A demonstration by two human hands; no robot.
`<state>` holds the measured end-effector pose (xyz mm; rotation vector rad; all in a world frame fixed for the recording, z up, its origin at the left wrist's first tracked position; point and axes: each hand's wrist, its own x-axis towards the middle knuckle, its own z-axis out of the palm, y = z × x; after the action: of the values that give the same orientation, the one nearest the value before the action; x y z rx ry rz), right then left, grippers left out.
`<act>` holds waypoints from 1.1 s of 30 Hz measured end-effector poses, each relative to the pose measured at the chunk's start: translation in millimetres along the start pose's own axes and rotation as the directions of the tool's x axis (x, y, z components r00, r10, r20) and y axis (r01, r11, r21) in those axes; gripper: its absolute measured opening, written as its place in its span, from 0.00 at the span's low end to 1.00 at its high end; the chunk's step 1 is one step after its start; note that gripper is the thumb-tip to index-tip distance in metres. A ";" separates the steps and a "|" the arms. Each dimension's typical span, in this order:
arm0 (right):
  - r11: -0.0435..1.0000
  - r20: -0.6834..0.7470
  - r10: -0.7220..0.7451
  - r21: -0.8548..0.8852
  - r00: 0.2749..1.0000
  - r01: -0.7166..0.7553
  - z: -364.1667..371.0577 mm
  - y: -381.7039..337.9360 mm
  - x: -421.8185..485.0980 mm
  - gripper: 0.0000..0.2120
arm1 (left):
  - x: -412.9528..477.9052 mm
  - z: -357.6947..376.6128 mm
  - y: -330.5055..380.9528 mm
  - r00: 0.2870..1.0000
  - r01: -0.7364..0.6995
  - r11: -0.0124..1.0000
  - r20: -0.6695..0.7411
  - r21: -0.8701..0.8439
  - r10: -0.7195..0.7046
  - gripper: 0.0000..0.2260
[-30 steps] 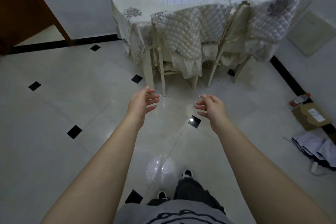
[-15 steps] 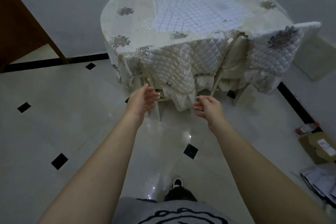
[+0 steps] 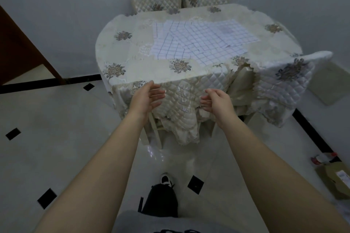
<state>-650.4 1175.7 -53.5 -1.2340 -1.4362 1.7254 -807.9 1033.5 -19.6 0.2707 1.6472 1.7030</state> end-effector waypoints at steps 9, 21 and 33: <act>0.998 -0.001 -0.055 0.041 0.998 0.055 24.7 -45.0 96.6 0.08 | 100.4 22.9 41.3 0.996 -0.086 0.996 0.037 -0.010 0.087 0.14; 0.998 -0.044 -0.032 0.048 0.999 0.034 67.3 -88.3 224.2 0.12 | 236.0 35.6 86.5 0.999 -0.039 0.999 0.018 -0.032 0.040 0.14; 0.999 -0.039 0.043 -0.004 0.998 -0.043 50.5 -82.7 332.5 0.11 | 333.3 80.9 82.1 0.999 0.032 0.999 -0.019 -0.017 -0.033 0.13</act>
<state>-843.0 1463.0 -70.5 -1.3028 -1.4016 1.7177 -1022.2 1312.7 -42.3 0.2182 1.6419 1.6996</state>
